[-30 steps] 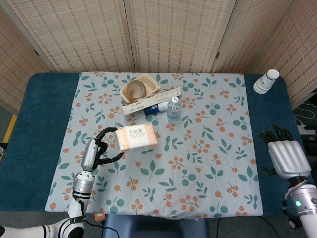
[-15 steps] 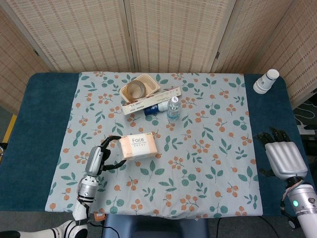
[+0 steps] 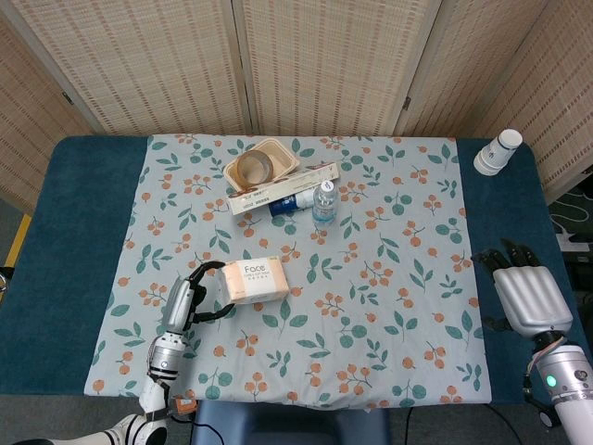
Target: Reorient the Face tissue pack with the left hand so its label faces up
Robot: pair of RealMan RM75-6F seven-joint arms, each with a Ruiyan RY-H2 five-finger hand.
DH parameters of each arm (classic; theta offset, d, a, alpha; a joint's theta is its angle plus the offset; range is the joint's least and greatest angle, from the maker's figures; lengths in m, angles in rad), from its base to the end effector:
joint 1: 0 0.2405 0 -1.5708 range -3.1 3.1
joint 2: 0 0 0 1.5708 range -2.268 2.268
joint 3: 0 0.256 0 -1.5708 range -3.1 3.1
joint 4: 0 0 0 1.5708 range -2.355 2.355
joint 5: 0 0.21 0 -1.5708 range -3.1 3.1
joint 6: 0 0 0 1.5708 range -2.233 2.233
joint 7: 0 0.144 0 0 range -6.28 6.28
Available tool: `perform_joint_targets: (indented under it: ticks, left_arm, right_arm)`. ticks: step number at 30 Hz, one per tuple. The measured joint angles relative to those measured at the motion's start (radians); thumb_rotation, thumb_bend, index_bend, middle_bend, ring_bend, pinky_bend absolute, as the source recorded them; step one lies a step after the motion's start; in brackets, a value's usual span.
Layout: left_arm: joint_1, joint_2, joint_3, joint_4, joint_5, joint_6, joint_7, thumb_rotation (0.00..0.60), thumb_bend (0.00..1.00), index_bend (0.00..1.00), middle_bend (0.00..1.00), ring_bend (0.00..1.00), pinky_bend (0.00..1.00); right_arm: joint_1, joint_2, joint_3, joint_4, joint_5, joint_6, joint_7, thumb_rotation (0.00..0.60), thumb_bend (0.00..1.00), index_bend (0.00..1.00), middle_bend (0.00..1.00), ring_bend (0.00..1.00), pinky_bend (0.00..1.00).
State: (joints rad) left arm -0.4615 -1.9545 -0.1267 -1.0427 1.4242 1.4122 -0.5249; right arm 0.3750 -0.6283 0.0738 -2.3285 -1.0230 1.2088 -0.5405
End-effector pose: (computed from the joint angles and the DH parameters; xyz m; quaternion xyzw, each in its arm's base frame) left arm -0.1946 0.2795 -0.0648 -0.4645 -0.5427 -0.6271 0.3106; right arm -0.1935 -0.2182 0.2093 0.6770 -0.3915 0.2235 0.5818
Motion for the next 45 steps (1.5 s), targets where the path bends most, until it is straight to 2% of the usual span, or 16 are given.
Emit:
perform_joint_targets:
  ticks: [14,18,20,24,26,30,40,45]
  left_arm:
    - [0.025,-0.023,0.017,0.080,0.015,-0.042,-0.018,0.600,0.20,0.41,0.57,1.00,1.00]
    - [0.028,-0.020,0.014,0.078,0.012,-0.055,-0.023,0.600,0.17,0.36,0.54,1.00,1.00]
    - [0.028,-0.018,0.013,0.076,0.012,-0.058,-0.025,0.600,0.15,0.30,0.49,1.00,1.00]
    - [0.028,-0.006,0.013,0.064,0.010,-0.079,-0.036,0.600,0.11,0.05,0.31,1.00,1.00]
    - [0.026,0.008,0.013,0.053,0.009,-0.098,-0.042,0.600,0.10,0.00,0.25,1.00,1.00]
    - [0.025,0.036,0.011,0.020,0.005,-0.122,-0.045,0.600,0.09,0.00,0.21,1.00,1.00]
    - [0.036,0.078,-0.002,-0.034,0.002,-0.122,-0.034,0.600,0.08,0.00,0.20,1.00,1.00]
    - [0.034,0.140,-0.022,-0.100,0.015,-0.098,-0.018,0.600,0.09,0.00,0.21,1.00,1.00]
  right_arm:
    - [0.002,-0.003,-0.008,-0.003,-0.003,0.000,-0.006,0.600,0.07,0.21,0.19,0.03,0.09]
    - [0.003,-0.004,-0.009,-0.003,-0.003,-0.001,-0.006,0.600,0.07,0.21,0.19,0.03,0.09]
    - [0.004,-0.004,-0.009,-0.002,-0.002,-0.001,-0.007,0.600,0.07,0.21,0.19,0.03,0.09]
    - [0.005,-0.005,-0.011,-0.002,-0.001,-0.002,-0.010,0.600,0.07,0.21,0.19,0.03,0.09]
    - [0.006,-0.006,-0.013,-0.002,0.001,-0.003,-0.013,0.600,0.07,0.22,0.19,0.03,0.09]
    - [0.008,-0.007,-0.014,-0.003,0.003,-0.004,-0.015,0.600,0.07,0.22,0.19,0.03,0.09]
    - [0.008,-0.006,-0.016,-0.004,-0.003,-0.002,-0.010,0.600,0.07,0.23,0.19,0.03,0.09]
    - [0.006,-0.001,-0.014,-0.005,-0.007,0.001,0.000,0.600,0.07,0.23,0.19,0.03,0.09]
